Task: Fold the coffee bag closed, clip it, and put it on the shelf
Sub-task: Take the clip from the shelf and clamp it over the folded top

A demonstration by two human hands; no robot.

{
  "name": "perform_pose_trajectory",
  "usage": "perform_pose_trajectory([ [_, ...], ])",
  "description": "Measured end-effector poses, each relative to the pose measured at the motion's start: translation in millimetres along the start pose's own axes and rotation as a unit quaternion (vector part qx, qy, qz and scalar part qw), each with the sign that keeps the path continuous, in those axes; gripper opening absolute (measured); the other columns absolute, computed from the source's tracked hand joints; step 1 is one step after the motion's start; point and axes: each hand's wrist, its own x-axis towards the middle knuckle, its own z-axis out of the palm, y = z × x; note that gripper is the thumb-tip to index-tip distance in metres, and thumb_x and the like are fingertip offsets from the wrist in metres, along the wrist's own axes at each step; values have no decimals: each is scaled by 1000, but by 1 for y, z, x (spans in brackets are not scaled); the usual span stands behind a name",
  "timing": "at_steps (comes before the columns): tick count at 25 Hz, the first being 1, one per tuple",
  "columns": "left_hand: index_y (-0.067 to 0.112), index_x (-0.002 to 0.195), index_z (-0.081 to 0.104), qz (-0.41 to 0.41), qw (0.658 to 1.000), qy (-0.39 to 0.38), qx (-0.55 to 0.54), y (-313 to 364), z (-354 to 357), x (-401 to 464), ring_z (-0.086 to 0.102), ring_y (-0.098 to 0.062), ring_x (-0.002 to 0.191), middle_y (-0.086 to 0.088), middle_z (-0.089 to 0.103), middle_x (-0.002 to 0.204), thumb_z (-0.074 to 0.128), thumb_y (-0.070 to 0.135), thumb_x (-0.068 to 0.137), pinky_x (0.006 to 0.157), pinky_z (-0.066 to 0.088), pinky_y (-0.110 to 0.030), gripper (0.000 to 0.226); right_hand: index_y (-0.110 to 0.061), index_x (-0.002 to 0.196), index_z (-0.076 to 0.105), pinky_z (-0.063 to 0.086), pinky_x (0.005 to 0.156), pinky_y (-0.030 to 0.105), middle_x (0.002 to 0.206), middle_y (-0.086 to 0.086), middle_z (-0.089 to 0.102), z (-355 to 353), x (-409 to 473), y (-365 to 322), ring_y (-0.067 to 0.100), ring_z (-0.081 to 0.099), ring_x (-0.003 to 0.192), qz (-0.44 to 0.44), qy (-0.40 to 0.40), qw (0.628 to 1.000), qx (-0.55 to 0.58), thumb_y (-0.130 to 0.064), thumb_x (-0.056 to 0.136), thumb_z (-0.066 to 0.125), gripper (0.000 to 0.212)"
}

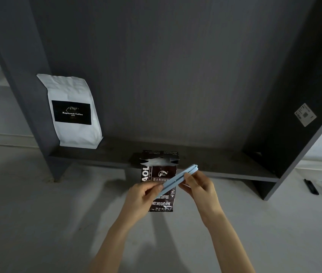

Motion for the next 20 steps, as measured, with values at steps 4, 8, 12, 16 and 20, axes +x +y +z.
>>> perform_pose_trajectory([
  [4, 5, 93, 64, 12, 999, 36, 37, 0, 8, -3, 55, 2, 59, 16, 54, 66, 50, 15, 88, 55, 38, -8, 18, -3, 89, 59, 53, 61, 9, 85, 9, 65, 1, 2, 2, 11, 66, 76, 7, 1, 1000, -8, -7, 90, 46, 14],
  [8, 3, 91, 62, 0, 996, 76, 48, 3, 18, -5, 48, -3, 54, 14, 49, 62, 47, 15, 89, 56, 37, -8, 20, -11, 80, 57, 55, 62, 12, 79, 6, 63, 3, 2, 2, 12, 64, 72, -9, 31, 998, -44, -10, 89, 49, 12],
  [12, 5, 89, 64, -10, 997, 72, 39, 7, 11, 1, 55, 1, 56, 18, 51, 60, 51, 19, 87, 53, 36, -4, 19, -8, 81, 59, 55, 62, 12, 79, 7, 64, 5, 2, 3, 14, 64, 73, 3, 34, 999, 11, -12, 85, 56, 8],
  [16, 20, 82, 68, -43, 997, 59, -35, 7, 7, 0, 57, 3, 56, 16, 62, 64, 56, 22, 84, 53, 41, -9, 13, -5, 81, 60, 54, 60, 14, 72, 7, 63, 18, -4, 9, 11, 64, 64, 35, -27, 999, -15, -8, 81, 61, 4],
  [20, 41, 72, 65, -112, 983, -17, -147, 1, 1, -1, 62, -6, 63, 12, 69, 60, 61, 17, 81, 72, 54, -37, 26, -1, 84, 57, 55, 66, 20, 87, 22, 65, 13, -3, 10, 21, 66, 75, 38, 1, 999, 9, -10, 84, 57, 9],
])
